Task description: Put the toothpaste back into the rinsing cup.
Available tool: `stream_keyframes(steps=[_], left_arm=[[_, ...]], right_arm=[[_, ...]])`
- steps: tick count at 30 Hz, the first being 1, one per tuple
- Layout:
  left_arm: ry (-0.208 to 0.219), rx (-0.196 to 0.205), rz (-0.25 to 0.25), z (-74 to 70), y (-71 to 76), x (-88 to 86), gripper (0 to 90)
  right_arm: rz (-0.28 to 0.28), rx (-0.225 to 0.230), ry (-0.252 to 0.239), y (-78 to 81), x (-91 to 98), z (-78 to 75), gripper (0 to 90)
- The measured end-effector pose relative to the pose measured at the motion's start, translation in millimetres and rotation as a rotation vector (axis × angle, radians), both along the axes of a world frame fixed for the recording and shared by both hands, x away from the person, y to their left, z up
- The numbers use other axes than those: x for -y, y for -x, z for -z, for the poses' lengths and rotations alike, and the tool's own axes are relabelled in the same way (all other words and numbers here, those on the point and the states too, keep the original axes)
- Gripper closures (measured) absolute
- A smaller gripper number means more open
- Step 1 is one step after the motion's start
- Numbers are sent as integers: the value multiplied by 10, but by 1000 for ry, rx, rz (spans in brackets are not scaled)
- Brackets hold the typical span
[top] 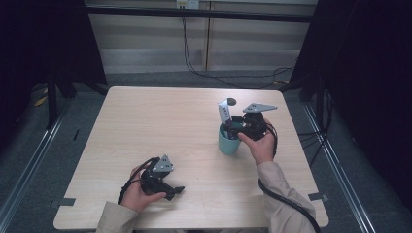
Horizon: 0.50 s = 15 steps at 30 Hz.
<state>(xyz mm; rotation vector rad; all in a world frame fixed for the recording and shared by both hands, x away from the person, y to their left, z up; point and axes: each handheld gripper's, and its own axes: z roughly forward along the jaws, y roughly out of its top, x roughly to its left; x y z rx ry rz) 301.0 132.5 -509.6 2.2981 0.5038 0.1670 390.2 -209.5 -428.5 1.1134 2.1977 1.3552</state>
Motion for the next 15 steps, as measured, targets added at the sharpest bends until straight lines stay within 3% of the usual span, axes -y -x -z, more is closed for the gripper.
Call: stream_keyframes(steps=[7,15], left_arm=[[0,-1,3,3,3,3,37],[-1,-6,7,7,6,13,15]], right_arm=[[10,-20,38,41,46,-57,256],[10,-34,65,102,104,-118,215]])
